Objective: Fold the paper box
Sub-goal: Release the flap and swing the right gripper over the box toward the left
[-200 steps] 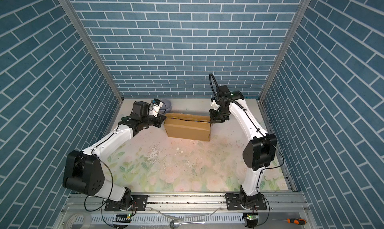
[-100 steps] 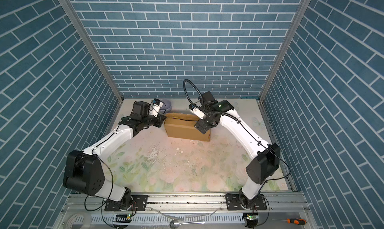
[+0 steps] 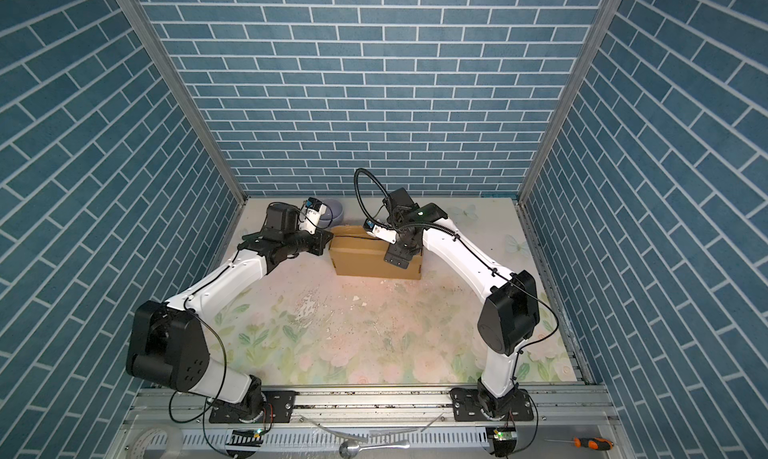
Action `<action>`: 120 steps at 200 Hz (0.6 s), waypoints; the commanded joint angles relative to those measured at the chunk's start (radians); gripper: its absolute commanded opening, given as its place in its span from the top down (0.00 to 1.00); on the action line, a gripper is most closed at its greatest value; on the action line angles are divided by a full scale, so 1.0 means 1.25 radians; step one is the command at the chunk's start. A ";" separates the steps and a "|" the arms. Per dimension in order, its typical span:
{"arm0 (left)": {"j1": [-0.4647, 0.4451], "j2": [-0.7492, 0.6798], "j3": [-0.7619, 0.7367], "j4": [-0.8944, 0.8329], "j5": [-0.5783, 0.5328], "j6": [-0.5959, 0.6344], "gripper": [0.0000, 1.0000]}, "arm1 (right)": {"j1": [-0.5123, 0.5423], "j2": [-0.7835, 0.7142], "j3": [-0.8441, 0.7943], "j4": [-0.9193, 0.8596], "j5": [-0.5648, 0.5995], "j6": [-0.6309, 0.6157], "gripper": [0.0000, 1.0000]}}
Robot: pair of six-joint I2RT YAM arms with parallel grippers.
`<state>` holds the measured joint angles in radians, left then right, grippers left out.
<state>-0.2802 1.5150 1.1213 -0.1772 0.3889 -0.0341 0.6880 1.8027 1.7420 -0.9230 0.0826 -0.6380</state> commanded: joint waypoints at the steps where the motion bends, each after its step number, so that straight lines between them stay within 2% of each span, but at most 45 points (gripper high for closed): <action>1: -0.009 0.021 -0.021 -0.058 0.009 -0.002 1.00 | 0.016 -0.033 0.019 0.034 0.020 -0.065 0.01; 30: -0.009 0.024 -0.019 -0.057 0.010 -0.003 1.00 | 0.025 -0.055 0.027 0.048 -0.023 -0.087 0.01; 104: -0.009 0.024 -0.023 -0.055 0.010 -0.003 1.00 | 0.025 0.058 0.118 0.015 -0.047 -0.119 0.01; 120: -0.010 0.025 -0.024 -0.052 0.010 -0.005 1.00 | 0.023 0.080 0.132 -0.010 -0.078 -0.120 0.01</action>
<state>-0.2802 1.5154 1.1213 -0.1772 0.3893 -0.0345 0.7155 1.8565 1.8515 -0.8810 0.0402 -0.7330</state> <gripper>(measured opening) 0.054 0.989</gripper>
